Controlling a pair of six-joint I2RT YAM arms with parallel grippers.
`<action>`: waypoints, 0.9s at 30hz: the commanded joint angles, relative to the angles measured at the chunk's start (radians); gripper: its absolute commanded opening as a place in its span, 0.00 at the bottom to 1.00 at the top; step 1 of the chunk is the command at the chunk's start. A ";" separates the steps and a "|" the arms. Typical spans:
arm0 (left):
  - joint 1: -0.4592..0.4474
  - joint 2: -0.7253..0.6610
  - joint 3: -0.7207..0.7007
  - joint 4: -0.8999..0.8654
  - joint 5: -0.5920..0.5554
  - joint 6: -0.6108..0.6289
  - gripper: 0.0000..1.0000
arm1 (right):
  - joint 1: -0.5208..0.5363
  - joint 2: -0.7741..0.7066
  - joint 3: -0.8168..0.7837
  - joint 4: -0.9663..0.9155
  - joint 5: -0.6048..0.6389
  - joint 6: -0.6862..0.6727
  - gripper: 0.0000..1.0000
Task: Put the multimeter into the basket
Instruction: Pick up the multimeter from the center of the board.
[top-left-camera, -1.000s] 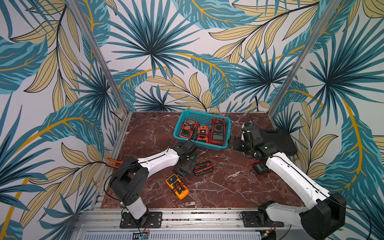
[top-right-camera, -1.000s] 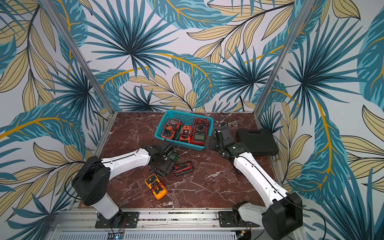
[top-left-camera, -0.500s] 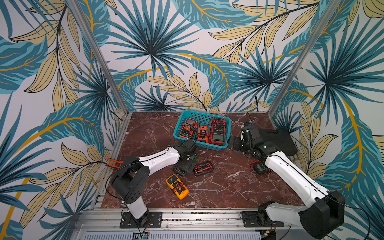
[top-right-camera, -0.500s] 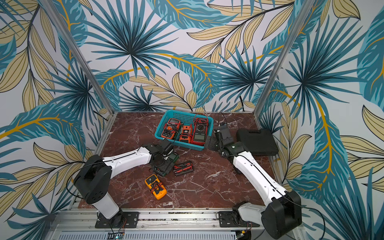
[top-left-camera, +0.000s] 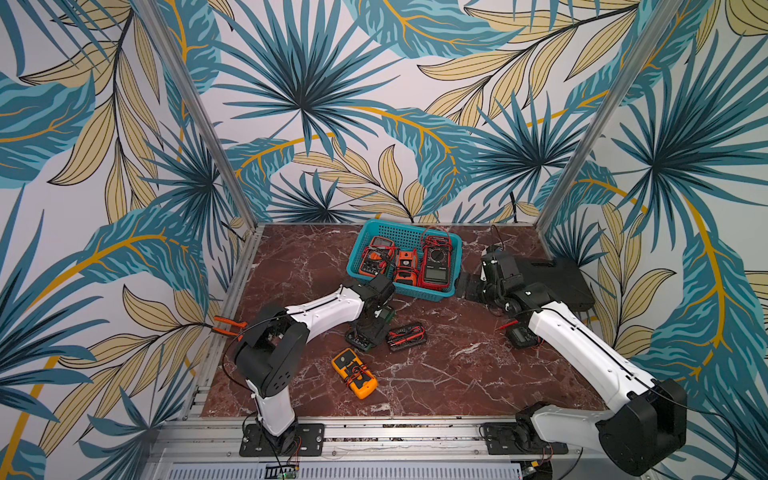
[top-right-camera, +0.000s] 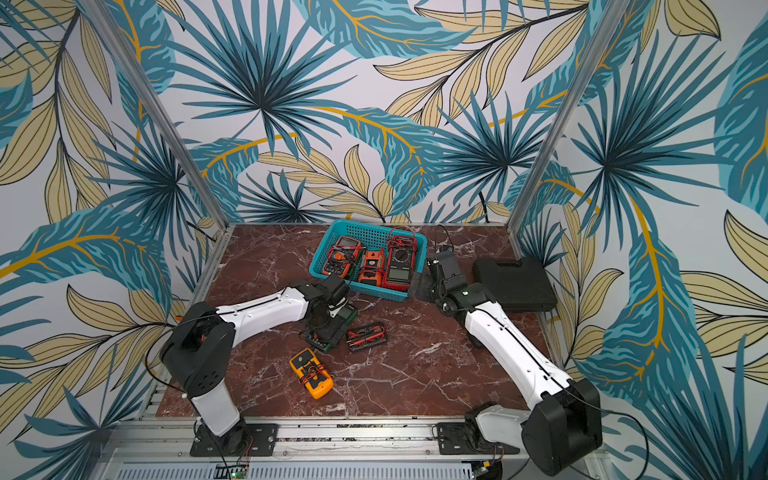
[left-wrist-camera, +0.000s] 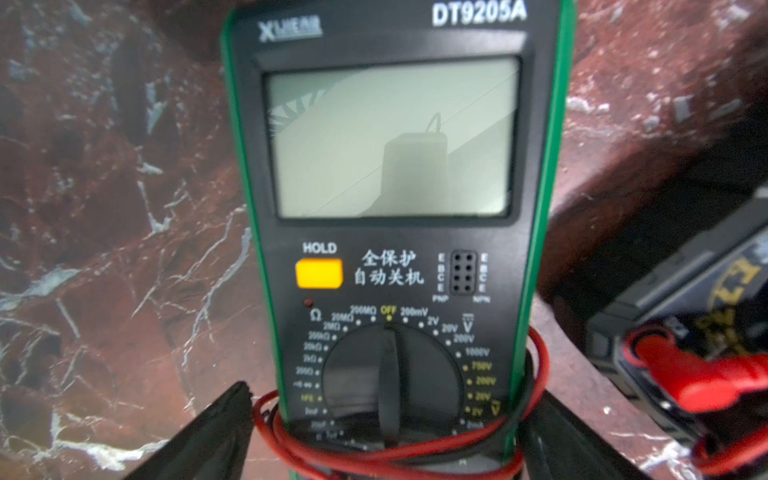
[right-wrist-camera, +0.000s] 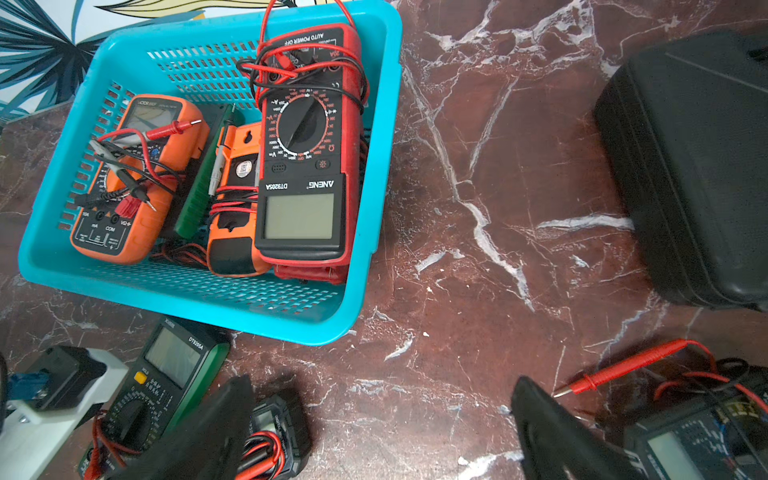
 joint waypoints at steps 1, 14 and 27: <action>0.007 0.033 0.027 -0.003 0.026 0.028 1.00 | 0.005 -0.005 0.017 -0.006 0.019 -0.011 0.99; 0.012 0.090 -0.036 0.023 0.046 -0.003 0.91 | 0.006 -0.006 0.017 -0.007 0.021 -0.012 1.00; 0.018 -0.019 -0.038 0.033 0.016 -0.045 0.00 | 0.006 -0.021 0.017 -0.007 0.028 -0.016 0.99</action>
